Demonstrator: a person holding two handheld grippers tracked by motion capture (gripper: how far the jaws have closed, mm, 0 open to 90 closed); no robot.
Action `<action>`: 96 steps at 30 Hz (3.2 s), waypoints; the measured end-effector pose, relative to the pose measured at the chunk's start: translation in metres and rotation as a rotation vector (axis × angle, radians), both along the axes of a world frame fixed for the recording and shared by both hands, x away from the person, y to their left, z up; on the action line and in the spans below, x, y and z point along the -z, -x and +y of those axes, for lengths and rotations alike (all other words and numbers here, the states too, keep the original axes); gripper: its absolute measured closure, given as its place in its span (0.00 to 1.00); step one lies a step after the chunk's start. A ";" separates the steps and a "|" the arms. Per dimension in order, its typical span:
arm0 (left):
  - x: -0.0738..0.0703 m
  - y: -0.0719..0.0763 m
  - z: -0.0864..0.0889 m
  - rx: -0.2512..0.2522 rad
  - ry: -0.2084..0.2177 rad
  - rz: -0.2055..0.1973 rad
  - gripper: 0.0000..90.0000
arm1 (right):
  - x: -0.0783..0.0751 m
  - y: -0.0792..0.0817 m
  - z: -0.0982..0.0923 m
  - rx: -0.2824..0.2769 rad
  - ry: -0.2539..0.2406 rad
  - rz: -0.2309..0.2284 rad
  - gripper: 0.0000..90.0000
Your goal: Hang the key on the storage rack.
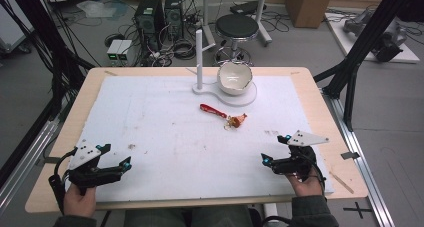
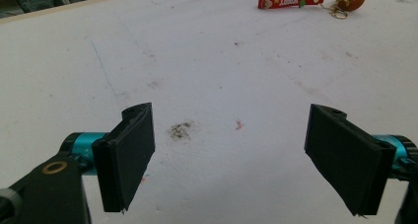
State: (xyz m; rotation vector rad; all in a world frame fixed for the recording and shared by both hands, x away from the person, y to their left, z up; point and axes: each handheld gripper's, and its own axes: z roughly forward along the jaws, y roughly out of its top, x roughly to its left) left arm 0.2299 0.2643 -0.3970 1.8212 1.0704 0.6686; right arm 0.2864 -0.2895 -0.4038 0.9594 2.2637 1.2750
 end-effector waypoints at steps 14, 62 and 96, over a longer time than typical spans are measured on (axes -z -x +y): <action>0.000 0.001 0.000 -0.006 0.004 0.003 0.22 | -0.001 -0.006 0.002 -0.013 0.000 0.012 0.11; 0.004 -0.003 0.000 -0.025 0.005 0.023 0.22 | -0.048 -0.096 0.040 -0.114 0.047 0.087 0.11; 0.005 -0.005 0.002 -0.022 0.016 0.029 0.22 | -0.057 -0.169 0.096 -0.147 0.129 0.166 0.12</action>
